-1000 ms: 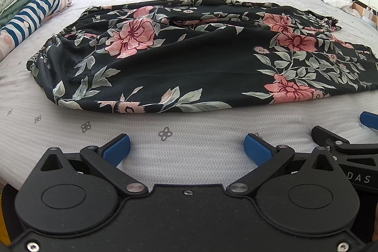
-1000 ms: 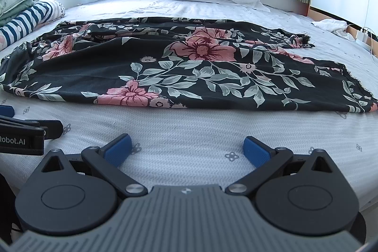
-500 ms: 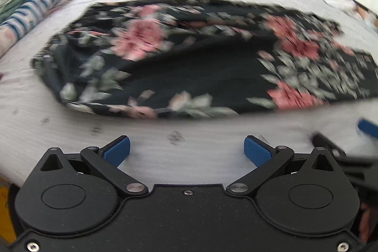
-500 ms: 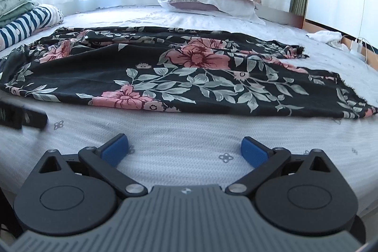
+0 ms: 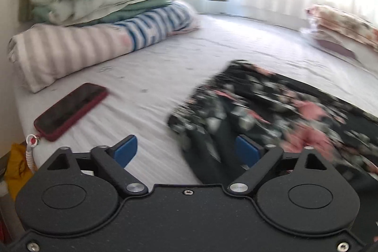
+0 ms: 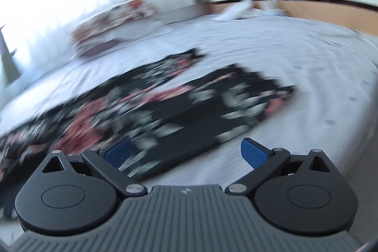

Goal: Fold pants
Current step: 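Move left tool to the waistband while right tool reaches a lace hem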

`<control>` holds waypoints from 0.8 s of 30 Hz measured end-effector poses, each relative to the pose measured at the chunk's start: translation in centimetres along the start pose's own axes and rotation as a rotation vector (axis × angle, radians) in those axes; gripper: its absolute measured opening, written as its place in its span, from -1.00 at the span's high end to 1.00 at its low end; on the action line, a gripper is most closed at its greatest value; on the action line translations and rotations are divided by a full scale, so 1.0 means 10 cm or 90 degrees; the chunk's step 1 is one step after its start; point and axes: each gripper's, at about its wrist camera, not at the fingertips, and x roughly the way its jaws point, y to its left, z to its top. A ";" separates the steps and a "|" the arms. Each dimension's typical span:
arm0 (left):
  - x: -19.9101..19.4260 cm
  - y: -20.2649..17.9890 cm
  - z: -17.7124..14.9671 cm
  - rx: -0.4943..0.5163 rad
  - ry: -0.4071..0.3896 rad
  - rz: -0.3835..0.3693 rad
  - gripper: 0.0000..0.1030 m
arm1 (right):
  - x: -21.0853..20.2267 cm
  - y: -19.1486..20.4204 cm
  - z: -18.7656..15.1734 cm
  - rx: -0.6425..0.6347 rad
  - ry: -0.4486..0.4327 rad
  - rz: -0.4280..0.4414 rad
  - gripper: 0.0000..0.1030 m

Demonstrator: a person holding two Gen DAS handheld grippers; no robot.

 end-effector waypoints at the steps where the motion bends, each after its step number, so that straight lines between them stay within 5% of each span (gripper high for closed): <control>1: 0.09 0.03 0.02 -0.008 0.006 0.008 -0.57 | 0.03 -0.12 0.06 0.019 0.001 -0.012 -0.98; 5: 0.51 0.14 0.05 -0.049 0.048 0.032 -0.37 | 0.17 -0.44 0.17 0.053 0.015 -0.068 -0.79; 10: 0.85 0.13 -0.09 -0.076 0.098 0.048 -0.37 | 0.37 -0.67 0.24 0.075 0.040 -0.104 -0.71; 16: 0.97 0.01 -0.09 -0.070 0.061 0.064 -0.41 | 0.64 -0.83 0.32 0.121 0.051 -0.113 -0.52; 17: 0.98 0.01 -0.09 -0.075 0.053 0.065 -0.34 | 0.68 -0.85 0.35 0.129 0.050 -0.114 -0.46; 19: 0.98 0.01 -0.08 -0.078 0.039 0.075 0.15 | 0.81 -0.90 0.42 0.137 0.047 -0.120 -0.22; 21: 0.96 0.03 -0.06 -0.097 0.031 0.059 0.92 | 0.93 -0.95 0.49 0.154 0.055 -0.125 0.27; 23: 0.91 0.08 -0.04 -0.126 0.030 0.053 0.93 | 1.00 -0.96 0.54 0.160 0.063 -0.135 0.74; 24: 0.86 0.09 -0.03 -0.125 0.021 0.061 0.94 | 1.00 -0.95 0.56 0.154 0.064 -0.133 0.82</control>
